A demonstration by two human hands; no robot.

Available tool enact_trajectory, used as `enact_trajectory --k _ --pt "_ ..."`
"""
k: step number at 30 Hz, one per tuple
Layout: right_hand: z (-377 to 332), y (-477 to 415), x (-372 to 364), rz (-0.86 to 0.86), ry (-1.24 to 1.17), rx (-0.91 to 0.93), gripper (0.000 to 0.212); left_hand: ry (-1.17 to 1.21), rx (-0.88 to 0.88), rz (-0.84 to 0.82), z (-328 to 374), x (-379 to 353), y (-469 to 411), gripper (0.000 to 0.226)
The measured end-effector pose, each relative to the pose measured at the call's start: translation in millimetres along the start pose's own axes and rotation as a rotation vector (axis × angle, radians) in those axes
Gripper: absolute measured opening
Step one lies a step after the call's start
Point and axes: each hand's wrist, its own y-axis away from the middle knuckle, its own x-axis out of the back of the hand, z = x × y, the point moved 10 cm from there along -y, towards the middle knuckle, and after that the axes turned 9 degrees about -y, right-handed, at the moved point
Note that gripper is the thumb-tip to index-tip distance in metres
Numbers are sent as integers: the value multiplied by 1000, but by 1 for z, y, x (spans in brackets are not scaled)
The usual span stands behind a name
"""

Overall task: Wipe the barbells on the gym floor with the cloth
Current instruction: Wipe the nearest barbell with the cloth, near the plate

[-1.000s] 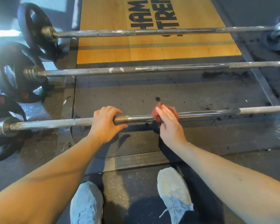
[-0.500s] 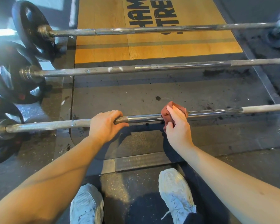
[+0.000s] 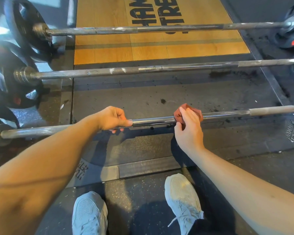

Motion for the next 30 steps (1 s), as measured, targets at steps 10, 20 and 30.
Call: enact_trajectory --k 10,20,30 --pt "-88 24 -118 -310 -61 311 50 -413 -164 709 11 14 38 27" --pt "53 -36 95 138 -36 -55 37 -436 -184 985 26 -25 60 15" --pt "-5 -5 12 139 -36 121 39 -374 -130 1013 22 -30 59 17"
